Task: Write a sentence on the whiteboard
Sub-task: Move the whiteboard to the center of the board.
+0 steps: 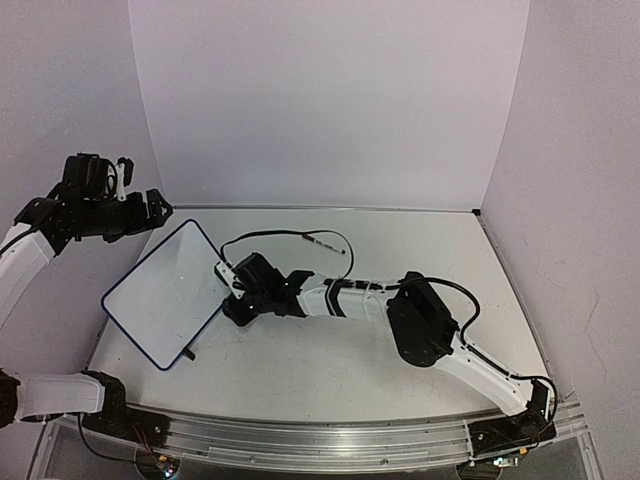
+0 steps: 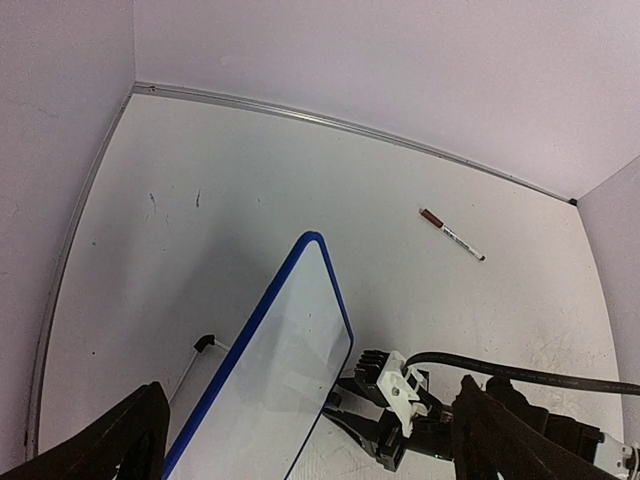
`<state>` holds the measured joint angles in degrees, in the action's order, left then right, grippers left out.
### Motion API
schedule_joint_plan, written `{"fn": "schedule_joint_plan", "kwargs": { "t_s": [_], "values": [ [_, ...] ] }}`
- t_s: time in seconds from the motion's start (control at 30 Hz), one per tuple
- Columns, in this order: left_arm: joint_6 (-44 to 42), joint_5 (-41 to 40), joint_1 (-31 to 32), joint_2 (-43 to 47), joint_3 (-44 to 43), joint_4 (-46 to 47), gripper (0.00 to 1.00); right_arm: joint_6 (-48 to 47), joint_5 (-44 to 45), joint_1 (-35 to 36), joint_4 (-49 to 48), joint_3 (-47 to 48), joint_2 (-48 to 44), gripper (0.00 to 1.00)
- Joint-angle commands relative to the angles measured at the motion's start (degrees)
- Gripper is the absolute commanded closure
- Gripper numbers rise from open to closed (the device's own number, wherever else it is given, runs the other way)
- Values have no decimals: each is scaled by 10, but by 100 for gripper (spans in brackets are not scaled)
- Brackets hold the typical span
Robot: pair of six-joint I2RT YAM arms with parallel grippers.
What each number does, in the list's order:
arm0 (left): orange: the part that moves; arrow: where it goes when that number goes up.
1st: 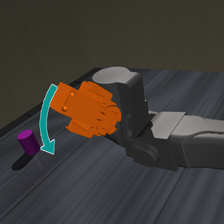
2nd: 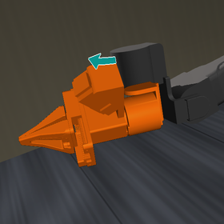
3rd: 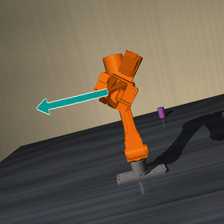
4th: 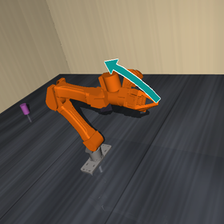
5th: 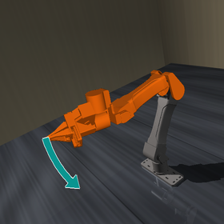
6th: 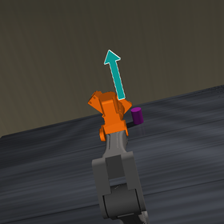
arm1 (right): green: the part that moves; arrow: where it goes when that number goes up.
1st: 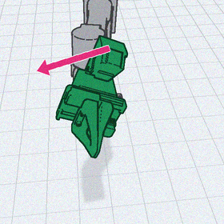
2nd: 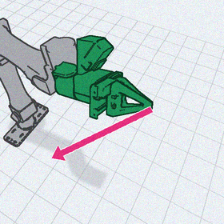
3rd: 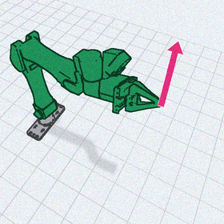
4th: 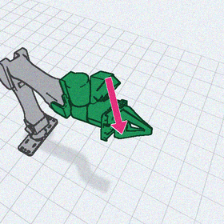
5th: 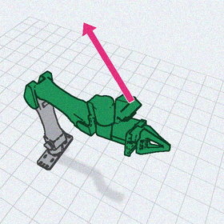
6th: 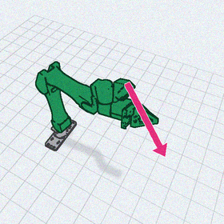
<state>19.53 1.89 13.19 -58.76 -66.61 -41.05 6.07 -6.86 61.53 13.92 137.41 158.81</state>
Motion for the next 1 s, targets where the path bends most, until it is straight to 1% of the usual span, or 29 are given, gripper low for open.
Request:
{"fn": "schedule_joint_plan", "kwargs": {
  "t_s": [0.0, 0.1, 0.2, 0.33, 0.57, 0.67, 0.8, 0.97],
  "values": [
    [-4, 0, 2, 18, -26, -1, 1, 17, -12, 5, -20, 30, 15, 63],
    [-4, -1, 2, 21, -28, -2, 1, 25, -19, 5, -30, 34, 17, 72],
    [-4, 0, 2, 23, -31, -2, 0, 29, -24, 5, -40, 34, 18, 75],
    [-4, -1, 2, 27, -33, -4, 1, 27, -29, 5, -49, 26, 10, 83],
    [-2, -4, 1, 32, -31, -6, 1, 3, 12, 4, -58, -29, -29, 96],
    [0, -4, 2, 34, -29, -5, 1, -10, 38, 5, -67, -67, -53, 100],
    [3, -2, 2, 35, -27, -5, 0, -23, 98, 5, -85, -141, -102, 100],
    [6, -1, 2, 34, -27, -3, 1, -9, 192, 0, -155, -312, -199, 100]
  ]
}}
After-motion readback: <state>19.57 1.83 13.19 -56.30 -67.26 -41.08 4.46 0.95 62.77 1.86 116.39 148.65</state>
